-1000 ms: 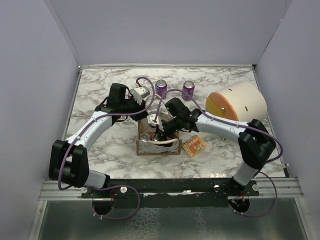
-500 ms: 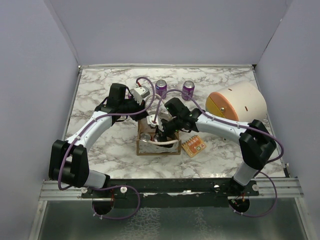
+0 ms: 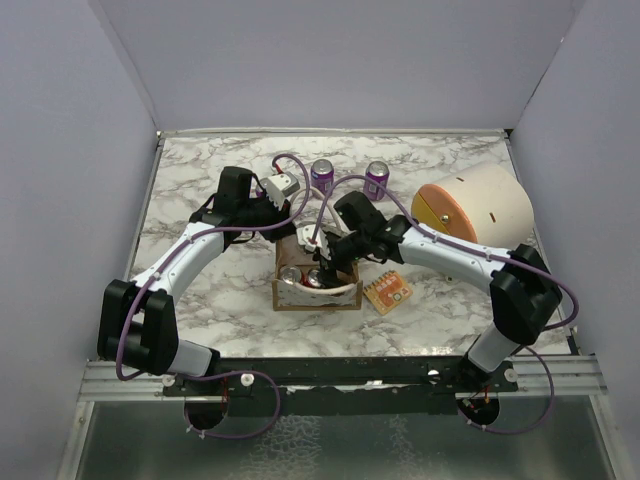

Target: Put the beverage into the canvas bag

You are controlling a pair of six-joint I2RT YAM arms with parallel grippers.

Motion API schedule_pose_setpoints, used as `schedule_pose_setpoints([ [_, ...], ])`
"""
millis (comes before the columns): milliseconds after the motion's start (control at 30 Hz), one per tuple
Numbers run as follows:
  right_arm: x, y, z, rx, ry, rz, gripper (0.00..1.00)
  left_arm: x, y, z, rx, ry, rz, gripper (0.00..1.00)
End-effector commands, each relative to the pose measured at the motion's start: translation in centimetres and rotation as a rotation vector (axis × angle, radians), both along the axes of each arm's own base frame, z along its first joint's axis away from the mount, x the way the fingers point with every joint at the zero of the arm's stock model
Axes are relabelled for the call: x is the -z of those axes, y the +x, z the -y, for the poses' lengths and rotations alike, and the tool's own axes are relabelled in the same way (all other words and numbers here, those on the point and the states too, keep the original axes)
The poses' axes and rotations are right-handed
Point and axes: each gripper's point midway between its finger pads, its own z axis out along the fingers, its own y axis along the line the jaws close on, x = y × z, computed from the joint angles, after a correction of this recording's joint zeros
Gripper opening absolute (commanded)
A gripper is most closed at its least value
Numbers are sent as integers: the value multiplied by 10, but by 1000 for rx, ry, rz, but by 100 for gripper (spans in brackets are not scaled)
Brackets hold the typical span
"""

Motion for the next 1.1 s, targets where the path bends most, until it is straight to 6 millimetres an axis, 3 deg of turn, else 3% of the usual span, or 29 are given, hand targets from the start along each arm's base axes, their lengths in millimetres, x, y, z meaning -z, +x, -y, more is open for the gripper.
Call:
schedule_pose_setpoints([
  [0,-19,-1,1,11,29,40,85,-2,0,0,12,15,26,8],
  [667,-73,9,6,107,147,137,85,-6,-3,2,28,-3,33,8],
  [900,-97,21,26,173,199,156,85,-9,-4,4,35,-14,36,8],
  [1067,-128,39,51,246,287,140,85,-9,-5,3,34,-11,45,8],
])
